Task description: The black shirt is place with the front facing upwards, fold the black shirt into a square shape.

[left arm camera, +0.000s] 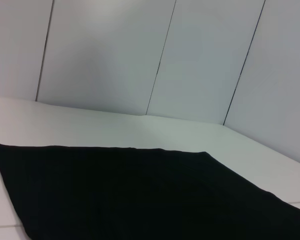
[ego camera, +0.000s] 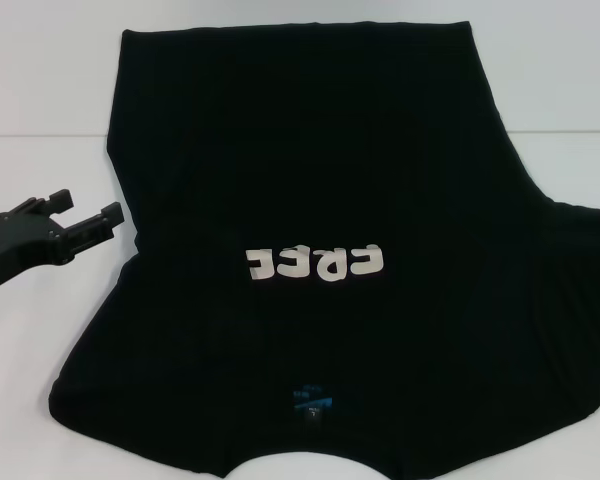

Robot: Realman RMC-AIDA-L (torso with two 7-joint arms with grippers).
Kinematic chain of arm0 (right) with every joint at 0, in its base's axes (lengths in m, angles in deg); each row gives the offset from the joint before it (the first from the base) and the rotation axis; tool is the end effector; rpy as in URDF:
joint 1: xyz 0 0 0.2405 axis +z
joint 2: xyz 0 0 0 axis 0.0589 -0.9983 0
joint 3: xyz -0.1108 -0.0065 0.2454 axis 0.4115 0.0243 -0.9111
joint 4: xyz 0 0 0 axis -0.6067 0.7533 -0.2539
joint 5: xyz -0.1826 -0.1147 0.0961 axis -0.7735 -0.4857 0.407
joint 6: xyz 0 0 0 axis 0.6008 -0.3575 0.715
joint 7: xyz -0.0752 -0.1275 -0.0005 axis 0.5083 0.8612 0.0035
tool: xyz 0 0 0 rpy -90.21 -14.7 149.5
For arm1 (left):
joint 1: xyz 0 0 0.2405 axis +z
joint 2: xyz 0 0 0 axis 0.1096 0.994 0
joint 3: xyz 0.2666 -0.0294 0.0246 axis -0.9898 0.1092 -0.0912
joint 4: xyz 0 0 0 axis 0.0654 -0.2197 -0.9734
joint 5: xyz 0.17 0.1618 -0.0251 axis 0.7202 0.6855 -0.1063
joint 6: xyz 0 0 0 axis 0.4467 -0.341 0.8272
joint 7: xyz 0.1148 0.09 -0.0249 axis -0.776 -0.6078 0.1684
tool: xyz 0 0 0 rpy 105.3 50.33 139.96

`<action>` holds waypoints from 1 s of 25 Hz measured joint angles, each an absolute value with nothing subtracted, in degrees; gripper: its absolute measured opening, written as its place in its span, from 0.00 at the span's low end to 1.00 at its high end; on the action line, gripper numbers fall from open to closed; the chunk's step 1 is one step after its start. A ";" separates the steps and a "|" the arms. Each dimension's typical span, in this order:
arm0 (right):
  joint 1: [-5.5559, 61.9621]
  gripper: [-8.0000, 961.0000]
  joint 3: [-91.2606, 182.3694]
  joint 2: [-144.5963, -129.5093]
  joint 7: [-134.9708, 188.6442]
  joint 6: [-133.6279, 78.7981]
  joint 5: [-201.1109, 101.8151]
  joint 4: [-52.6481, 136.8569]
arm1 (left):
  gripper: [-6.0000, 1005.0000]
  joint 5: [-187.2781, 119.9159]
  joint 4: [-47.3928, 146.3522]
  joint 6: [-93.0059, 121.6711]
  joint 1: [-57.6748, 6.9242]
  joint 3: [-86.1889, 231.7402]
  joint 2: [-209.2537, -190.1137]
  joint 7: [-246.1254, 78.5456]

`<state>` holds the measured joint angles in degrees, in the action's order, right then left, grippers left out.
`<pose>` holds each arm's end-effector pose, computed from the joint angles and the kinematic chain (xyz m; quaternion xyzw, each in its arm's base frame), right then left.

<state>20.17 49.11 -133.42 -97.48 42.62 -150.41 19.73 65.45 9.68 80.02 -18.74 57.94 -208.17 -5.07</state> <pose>0.4176 0.3353 0.0975 -0.5562 0.6805 0.4174 0.2308 -0.3591 0.3599 0.0358 -0.8094 -0.3466 -0.2845 0.3792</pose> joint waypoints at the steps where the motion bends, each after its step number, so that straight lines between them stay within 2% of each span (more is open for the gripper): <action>1: 20.19 0.03 49.10 -133.40 -97.58 42.98 -149.90 19.73 | 0.87 65.45 9.68 80.02 -18.72 57.95 -208.16 -5.05; 13: 24.08 0.03 50.22 -133.46 -99.37 44.27 -148.24 20.18 | 0.87 65.58 9.68 80.02 -18.47 57.94 -208.30 -5.01; 25: 28.34 0.03 55.72 -135.58 -101.13 42.67 -148.32 20.43 | 0.87 65.26 9.49 80.01 -17.98 57.95 -208.43 -5.01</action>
